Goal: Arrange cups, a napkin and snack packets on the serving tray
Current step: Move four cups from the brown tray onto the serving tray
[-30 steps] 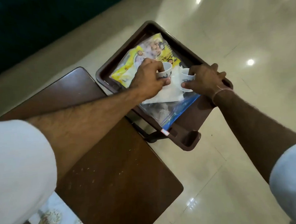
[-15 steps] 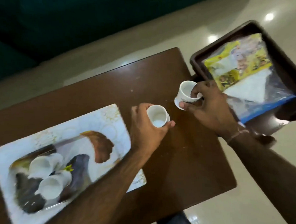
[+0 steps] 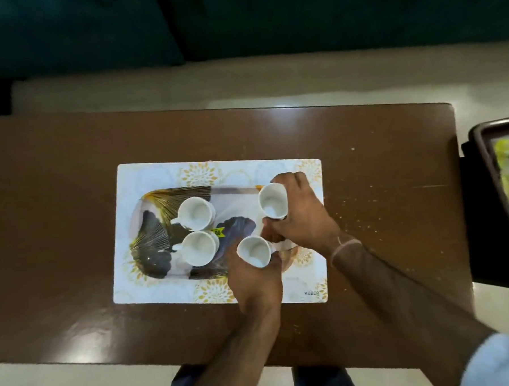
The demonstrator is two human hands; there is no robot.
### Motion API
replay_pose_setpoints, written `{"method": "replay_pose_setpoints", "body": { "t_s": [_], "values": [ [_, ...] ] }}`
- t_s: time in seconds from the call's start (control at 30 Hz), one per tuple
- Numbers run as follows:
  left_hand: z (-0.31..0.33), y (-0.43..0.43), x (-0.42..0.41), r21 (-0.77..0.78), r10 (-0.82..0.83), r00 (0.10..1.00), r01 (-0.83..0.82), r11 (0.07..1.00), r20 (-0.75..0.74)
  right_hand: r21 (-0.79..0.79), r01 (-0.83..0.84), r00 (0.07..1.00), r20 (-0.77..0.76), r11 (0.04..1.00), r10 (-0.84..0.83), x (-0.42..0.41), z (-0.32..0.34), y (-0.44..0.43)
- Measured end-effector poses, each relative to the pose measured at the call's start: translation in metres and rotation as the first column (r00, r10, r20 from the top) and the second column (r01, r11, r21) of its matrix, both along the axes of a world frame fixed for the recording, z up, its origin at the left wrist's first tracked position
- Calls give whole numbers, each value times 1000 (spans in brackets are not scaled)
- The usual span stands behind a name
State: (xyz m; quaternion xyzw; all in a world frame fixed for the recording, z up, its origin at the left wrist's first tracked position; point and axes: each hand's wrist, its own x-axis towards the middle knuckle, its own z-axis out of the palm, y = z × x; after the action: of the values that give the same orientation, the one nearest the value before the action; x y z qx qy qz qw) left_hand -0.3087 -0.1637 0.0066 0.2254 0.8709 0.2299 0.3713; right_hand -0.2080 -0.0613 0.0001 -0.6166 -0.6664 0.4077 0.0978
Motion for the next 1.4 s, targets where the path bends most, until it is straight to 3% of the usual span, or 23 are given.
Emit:
{"method": "replay_pose_setpoints", "body": {
  "t_s": [0.1,0.37,0.63,0.9,1.03,1.07,1.13,1.2,1.23,1.3,1.4],
  "values": [
    [-8,-5,-6,-6,188,981,-188,982,41,25,-110,993,37,994,109,-31,-13,1],
    [-15,1,0,58,413,900,-424,904,142,33,-223,971,101,974,218,-62,-29,3],
    [-3,19,-2,21,632,657,-700,714,411,0,-286,958,12,958,286,-63,-19,12],
    [7,26,-10,-5,674,561,-767,642,480,-20,-272,962,-9,962,272,-68,-16,15],
    [15,16,-26,-133,737,478,-790,598,477,-9,-233,972,33,972,233,-68,-8,13],
    [18,10,-34,-148,738,529,-762,630,420,35,-193,980,62,981,190,-68,-4,11],
    [26,-1,-55,6,585,746,-619,785,317,164,-147,983,132,976,125,-68,4,4],
    [34,1,-88,300,182,981,-195,934,69,252,-199,968,204,947,149,-69,10,-7],
    [33,7,-107,361,-46,993,81,929,-105,257,-251,951,244,933,189,-71,11,-14],
    [24,25,-142,231,-406,826,515,826,-390,195,-366,896,337,910,289,-76,10,-27],
    [7,45,-169,-87,-724,475,804,588,-499,116,-442,825,441,890,352,-82,2,-38]
  ]
}}
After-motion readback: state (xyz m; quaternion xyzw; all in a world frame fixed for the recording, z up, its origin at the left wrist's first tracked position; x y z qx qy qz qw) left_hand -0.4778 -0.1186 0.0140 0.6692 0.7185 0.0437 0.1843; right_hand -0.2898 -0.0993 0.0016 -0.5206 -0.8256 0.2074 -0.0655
